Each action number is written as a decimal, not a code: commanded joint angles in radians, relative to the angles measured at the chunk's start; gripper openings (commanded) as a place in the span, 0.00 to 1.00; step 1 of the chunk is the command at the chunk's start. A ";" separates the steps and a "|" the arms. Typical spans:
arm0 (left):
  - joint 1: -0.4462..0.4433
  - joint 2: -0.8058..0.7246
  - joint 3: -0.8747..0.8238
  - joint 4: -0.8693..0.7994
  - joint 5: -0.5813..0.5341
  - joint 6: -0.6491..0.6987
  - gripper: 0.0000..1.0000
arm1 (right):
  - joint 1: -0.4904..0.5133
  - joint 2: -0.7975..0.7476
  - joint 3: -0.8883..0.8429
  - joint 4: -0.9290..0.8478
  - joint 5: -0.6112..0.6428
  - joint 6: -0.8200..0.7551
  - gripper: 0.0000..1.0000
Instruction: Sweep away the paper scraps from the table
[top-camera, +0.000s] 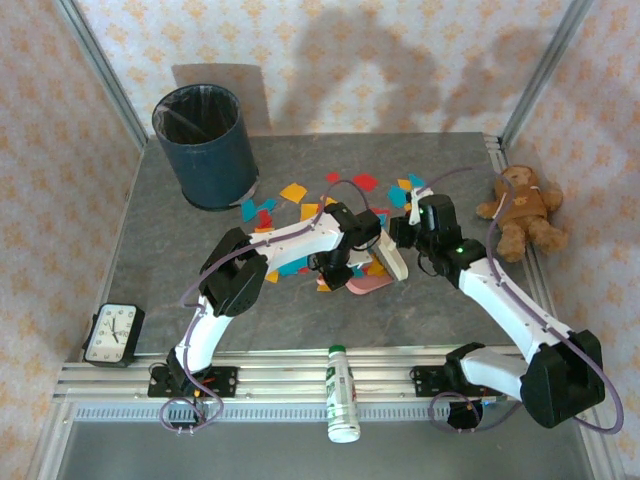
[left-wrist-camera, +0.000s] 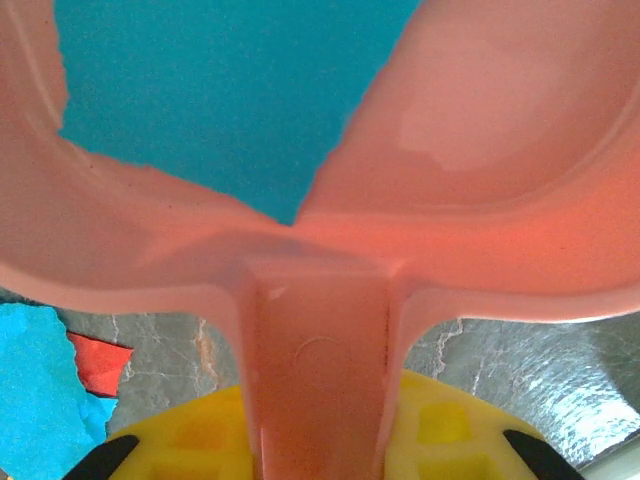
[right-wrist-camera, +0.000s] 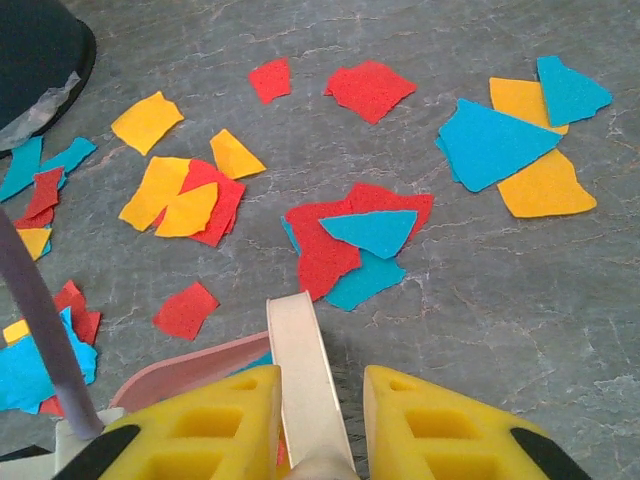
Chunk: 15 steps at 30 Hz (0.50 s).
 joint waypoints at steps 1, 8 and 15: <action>-0.012 0.013 0.017 0.000 -0.002 0.009 0.00 | 0.006 -0.037 0.029 -0.068 -0.012 0.014 0.00; -0.012 -0.012 -0.002 0.021 -0.029 0.005 0.00 | 0.006 -0.115 0.016 -0.073 0.094 0.014 0.00; -0.012 -0.040 -0.040 0.044 -0.030 0.011 0.00 | 0.006 -0.170 0.000 -0.056 0.161 0.026 0.00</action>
